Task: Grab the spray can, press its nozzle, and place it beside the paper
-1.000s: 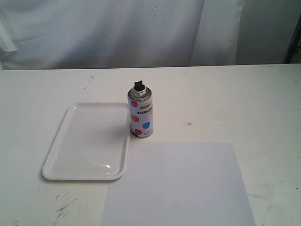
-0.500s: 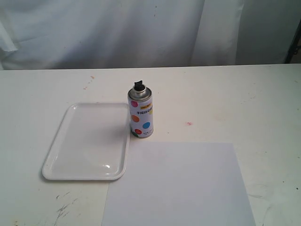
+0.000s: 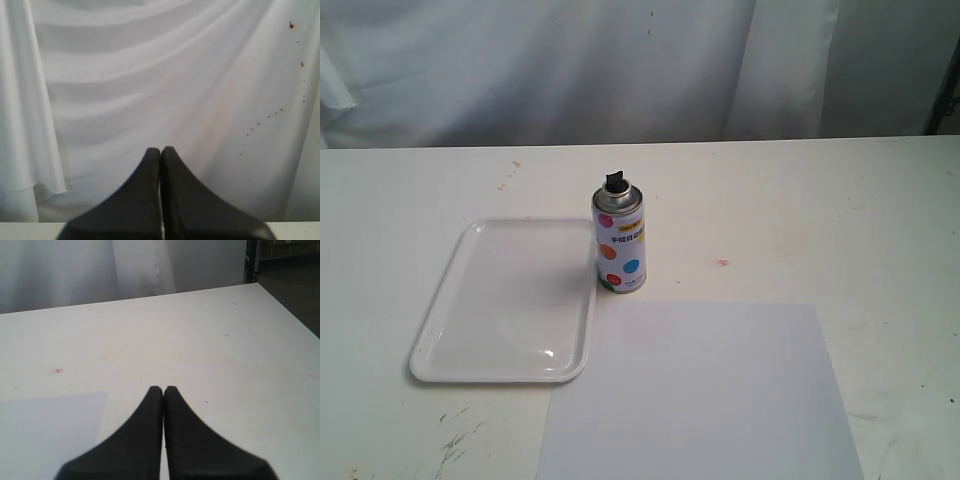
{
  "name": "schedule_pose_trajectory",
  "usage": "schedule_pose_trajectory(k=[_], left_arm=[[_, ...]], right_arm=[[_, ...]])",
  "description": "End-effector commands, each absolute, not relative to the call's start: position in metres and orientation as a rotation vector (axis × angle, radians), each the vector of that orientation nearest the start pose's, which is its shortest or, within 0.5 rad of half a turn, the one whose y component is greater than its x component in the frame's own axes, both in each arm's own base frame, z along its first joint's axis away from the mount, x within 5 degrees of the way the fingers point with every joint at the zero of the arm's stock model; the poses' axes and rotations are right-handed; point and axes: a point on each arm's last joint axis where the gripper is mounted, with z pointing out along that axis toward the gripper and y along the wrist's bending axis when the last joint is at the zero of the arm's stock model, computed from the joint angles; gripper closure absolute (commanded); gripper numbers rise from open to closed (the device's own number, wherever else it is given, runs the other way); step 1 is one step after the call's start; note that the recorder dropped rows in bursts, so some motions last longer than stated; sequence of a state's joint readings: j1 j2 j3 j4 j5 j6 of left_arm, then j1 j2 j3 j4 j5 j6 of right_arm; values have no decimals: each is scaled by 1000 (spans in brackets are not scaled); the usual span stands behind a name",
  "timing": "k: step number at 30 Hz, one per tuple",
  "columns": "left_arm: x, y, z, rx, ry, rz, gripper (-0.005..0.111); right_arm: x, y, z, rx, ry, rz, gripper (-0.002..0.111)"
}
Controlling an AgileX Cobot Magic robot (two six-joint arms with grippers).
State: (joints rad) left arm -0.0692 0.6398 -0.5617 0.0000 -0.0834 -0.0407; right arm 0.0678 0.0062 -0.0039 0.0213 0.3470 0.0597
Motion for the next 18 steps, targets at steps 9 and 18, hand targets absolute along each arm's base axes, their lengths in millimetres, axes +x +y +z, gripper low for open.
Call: schedule_pose_trajectory(k=[9, 18], left_arm=[[244, -19, 320, 245, 1747, 60, 107], [276, -22, 273, 158, 1928, -29, 107]], right_arm=[[53, 4, 182, 14, 1831, 109, 108], [53, 4, 182, 14, 1831, 109, 108]])
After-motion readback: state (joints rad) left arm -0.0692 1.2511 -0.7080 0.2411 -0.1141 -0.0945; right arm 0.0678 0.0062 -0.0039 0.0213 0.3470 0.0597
